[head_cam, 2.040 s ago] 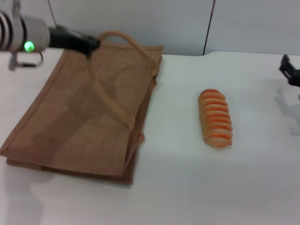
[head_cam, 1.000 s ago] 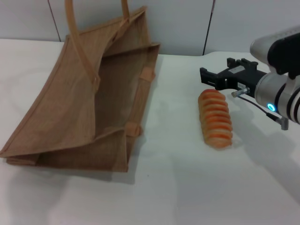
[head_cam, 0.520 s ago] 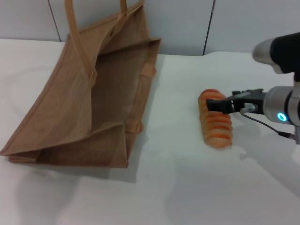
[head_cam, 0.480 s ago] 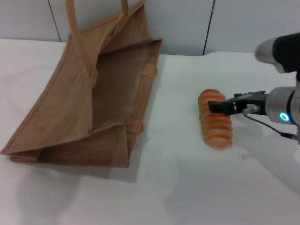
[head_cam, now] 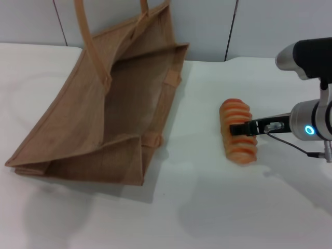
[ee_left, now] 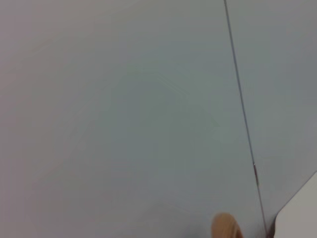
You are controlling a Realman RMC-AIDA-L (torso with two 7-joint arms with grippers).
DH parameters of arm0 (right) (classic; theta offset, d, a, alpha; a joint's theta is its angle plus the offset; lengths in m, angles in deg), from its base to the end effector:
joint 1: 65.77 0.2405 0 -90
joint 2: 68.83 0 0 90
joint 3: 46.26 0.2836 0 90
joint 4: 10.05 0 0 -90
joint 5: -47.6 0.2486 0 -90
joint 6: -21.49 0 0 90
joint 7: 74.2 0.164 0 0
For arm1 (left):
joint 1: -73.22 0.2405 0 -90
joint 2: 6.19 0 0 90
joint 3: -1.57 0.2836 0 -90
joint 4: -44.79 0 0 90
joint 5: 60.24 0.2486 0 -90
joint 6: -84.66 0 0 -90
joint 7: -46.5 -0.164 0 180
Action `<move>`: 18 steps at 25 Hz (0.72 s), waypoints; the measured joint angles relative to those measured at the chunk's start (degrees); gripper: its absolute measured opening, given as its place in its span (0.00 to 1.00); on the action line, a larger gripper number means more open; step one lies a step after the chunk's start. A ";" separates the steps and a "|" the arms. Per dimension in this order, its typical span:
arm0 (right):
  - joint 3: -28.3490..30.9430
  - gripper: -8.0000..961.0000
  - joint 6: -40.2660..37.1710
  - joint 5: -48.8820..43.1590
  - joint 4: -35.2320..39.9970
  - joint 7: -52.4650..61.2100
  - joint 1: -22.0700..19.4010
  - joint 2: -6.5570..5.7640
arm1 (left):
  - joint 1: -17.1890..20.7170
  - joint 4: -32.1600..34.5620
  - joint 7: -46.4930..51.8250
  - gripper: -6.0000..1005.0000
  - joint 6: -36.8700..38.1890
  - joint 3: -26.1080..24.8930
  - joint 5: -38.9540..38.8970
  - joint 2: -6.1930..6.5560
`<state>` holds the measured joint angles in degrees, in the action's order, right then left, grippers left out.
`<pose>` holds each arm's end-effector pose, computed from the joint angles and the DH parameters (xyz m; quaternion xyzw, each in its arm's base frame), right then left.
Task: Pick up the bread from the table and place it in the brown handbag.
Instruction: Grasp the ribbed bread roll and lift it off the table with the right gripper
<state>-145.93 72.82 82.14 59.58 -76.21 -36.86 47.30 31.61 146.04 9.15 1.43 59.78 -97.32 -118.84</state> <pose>0.2167 0.4350 -0.0901 -0.8331 0.4580 -0.0199 0.3095 -0.0702 0.4591 0.1654 -0.8877 -0.1622 -0.0485 0.4281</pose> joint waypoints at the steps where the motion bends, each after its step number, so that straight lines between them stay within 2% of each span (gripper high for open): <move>1: 0.02 0.87 0.32 0.32 0.03 0.07 0.14 0.03 | -0.06 0.00 0.19 0.16 0.04 0.56 0.62 -0.09; 10: -0.10 0.90 2.07 2.41 0.90 -0.12 0.67 0.06 | -0.09 0.00 0.96 0.17 0.41 2.52 2.54 -0.19; 18: -0.11 0.92 2.92 1.91 -1.93 -0.30 2.09 -0.10 | -0.69 0.08 1.23 0.18 0.04 2.52 3.58 -0.37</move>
<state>-146.04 75.73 84.05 57.64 -76.50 -34.76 47.20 30.92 146.12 10.39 1.46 62.31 -93.74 -119.21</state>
